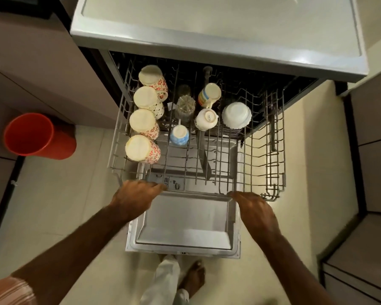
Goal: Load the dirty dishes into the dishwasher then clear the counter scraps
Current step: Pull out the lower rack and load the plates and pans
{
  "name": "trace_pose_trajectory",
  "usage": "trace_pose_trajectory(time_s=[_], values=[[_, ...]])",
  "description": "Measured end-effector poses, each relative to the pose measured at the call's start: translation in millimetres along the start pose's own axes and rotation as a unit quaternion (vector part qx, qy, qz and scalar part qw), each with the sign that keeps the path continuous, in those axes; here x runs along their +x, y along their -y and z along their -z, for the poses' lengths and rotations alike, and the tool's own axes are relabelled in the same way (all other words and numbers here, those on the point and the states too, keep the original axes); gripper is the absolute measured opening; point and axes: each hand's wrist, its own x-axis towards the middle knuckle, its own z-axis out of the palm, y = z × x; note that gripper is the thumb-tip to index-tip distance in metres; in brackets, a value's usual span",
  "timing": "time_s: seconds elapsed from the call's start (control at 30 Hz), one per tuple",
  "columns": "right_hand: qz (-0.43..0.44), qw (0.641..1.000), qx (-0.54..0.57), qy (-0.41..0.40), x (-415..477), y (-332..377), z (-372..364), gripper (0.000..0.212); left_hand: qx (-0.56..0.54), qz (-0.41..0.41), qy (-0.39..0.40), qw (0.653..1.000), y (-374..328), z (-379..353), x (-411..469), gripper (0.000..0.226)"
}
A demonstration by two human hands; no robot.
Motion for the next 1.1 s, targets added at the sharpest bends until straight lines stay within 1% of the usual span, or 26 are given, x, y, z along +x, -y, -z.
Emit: trace_pose_trajectory(time_s=[0.2,0.3,0.4,0.47,0.53,0.63,0.77,0.83,0.9,1.0,1.03,1.1], values=[[0.000,1.000,-0.015,-0.014,51.2,-9.1,12.5,0.050,-0.008,0.001,-0.023,1.000,28.2,24.8,44.0,0.043],[-0.004,1.000,-0.012,-0.017,72.5,-14.8,16.7,0.041,-0.008,0.010,-0.010,1.000,40.2,33.3,62.8,0.042],[-0.007,0.999,-0.030,-0.021,94.5,-19.1,24.1,0.043,-0.009,0.013,-0.017,1.000,45.9,41.1,80.7,0.042],[-0.014,0.999,-0.046,-0.017,114.8,-23.8,29.2,0.045,-0.013,0.031,-0.024,0.999,54.1,47.2,96.4,0.043],[-0.025,0.998,-0.053,-0.011,136.5,-28.5,34.0,0.042,-0.031,0.056,-0.023,0.998,63.1,57.3,113.1,0.040],[-0.044,0.997,-0.061,-0.006,170.8,-35.8,41.2,0.033,-0.040,0.068,-0.055,0.995,72.0,70.6,137.2,0.035],[-0.064,0.997,-0.026,-0.045,226.3,-46.5,56.5,0.031,-0.068,0.103,-0.105,0.987,87.9,92.3,182.5,0.034],[-0.051,0.997,-0.017,-0.055,247.2,-50.1,61.3,0.028,-0.090,0.108,-0.104,0.985,99.7,97.4,201.9,0.032],[-0.039,0.998,-0.018,-0.049,255.6,-53.3,59.8,0.026,-0.082,0.099,-0.098,0.987,107.9,95.5,211.3,0.034],[-0.043,0.997,0.004,-0.063,256.0,-59.9,49.6,0.028,-0.076,0.080,-0.149,0.983,111.4,86.6,212.4,0.037],[-0.043,0.996,0.016,-0.081,253.8,-59.8,45.4,0.032,-0.074,0.068,-0.177,0.979,111.3,83.0,211.7,0.036],[-0.014,0.988,0.010,-0.151,246.6,-53.1,32.7,0.046,-0.066,0.046,-0.225,0.971,112.5,73.7,212.1,0.036]])
